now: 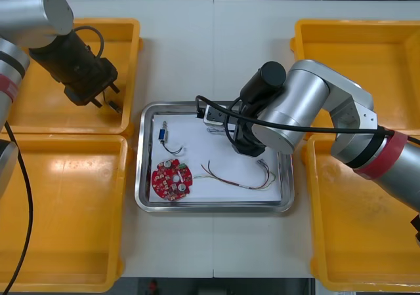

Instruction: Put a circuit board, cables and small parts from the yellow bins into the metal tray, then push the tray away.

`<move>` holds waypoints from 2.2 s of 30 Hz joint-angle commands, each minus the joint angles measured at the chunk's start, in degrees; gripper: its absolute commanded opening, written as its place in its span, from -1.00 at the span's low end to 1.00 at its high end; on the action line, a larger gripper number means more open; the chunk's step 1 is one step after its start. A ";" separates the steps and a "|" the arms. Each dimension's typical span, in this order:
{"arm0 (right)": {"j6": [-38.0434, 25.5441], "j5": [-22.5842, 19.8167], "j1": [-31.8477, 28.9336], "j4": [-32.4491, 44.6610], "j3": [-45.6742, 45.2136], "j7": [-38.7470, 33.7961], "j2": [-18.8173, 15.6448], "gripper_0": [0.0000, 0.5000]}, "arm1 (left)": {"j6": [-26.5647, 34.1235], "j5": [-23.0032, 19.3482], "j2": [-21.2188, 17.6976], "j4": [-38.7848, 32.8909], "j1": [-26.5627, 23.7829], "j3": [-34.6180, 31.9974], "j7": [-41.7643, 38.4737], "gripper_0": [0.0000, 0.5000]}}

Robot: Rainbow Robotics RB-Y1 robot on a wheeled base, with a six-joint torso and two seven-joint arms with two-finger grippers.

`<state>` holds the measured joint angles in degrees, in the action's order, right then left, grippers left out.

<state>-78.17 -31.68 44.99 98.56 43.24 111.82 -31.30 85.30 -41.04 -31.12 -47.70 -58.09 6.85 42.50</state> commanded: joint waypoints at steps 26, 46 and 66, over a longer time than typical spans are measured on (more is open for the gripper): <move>-24.14 2.41 -0.34 7.79 -13.53 -1.69 7.83 1.00 | 0.04 -1.33 -1.14 -3.37 -1.41 2.47 -1.63 -1.00; -31.83 8.91 -2.01 28.88 -27.51 -9.16 3.79 1.00 | 18.32 2.54 -5.97 -26.83 -1.41 -2.28 2.15 -1.00; -31.83 -7.70 -21.52 34.07 -55.63 -27.45 -9.13 1.00 | 24.70 6.50 7.30 -44.59 -1.15 14.07 -0.23 -1.00</move>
<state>-109.86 -37.54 27.45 130.50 -6.76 85.17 -37.58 109.53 -35.66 -27.00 -91.09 -58.07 17.66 42.55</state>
